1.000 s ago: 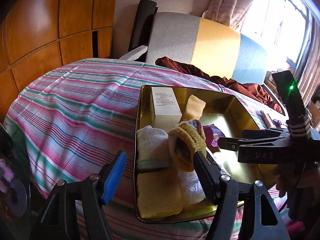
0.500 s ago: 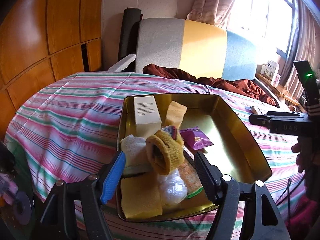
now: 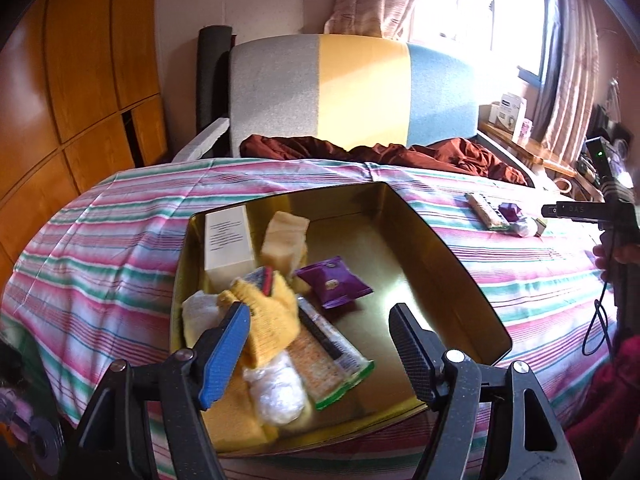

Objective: Organize objects
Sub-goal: 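Move both grippers back over the remaining items on the striped sheet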

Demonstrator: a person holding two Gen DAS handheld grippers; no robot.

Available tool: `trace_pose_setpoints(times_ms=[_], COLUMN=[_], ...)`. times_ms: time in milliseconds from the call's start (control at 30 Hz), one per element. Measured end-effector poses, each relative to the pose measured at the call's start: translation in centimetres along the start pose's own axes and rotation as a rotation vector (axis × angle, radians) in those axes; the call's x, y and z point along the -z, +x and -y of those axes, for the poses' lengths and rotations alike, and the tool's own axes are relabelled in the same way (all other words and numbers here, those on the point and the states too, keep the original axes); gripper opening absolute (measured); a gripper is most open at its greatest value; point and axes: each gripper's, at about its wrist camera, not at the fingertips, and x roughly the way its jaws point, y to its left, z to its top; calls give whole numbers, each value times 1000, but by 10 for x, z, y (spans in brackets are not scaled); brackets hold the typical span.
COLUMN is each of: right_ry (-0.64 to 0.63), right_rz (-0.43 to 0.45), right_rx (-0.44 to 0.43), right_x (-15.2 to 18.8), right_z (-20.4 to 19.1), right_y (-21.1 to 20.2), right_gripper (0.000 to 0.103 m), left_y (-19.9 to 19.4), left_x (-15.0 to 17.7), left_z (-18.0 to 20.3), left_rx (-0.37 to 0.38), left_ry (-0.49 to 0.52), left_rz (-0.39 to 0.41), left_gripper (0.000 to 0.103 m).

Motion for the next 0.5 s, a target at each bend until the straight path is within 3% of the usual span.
trace_pose_setpoints(times_ms=[100,167,233,400,500], right_ry=[163,309,406,503,505], right_rz=[-45,-115,-129,-200,-200], right_rx=[35,0,-24,-66,-75], right_x=[9,13,17,27,28], right_z=[45,72,90,107,107], right_y=[20,30,33,43,42], right_gripper=[86,86,86,86,86], left_y=[5,9,13,24,33], left_x=[-5,-10,-14,-27,-36], left_z=[14,25,37,73,96], left_rx=[18,35,62,129,171], left_ry=[31,49,61,93,106], left_rz=[-1,-8,-14,-35,-57], left_gripper=[77,77,77,79,79])
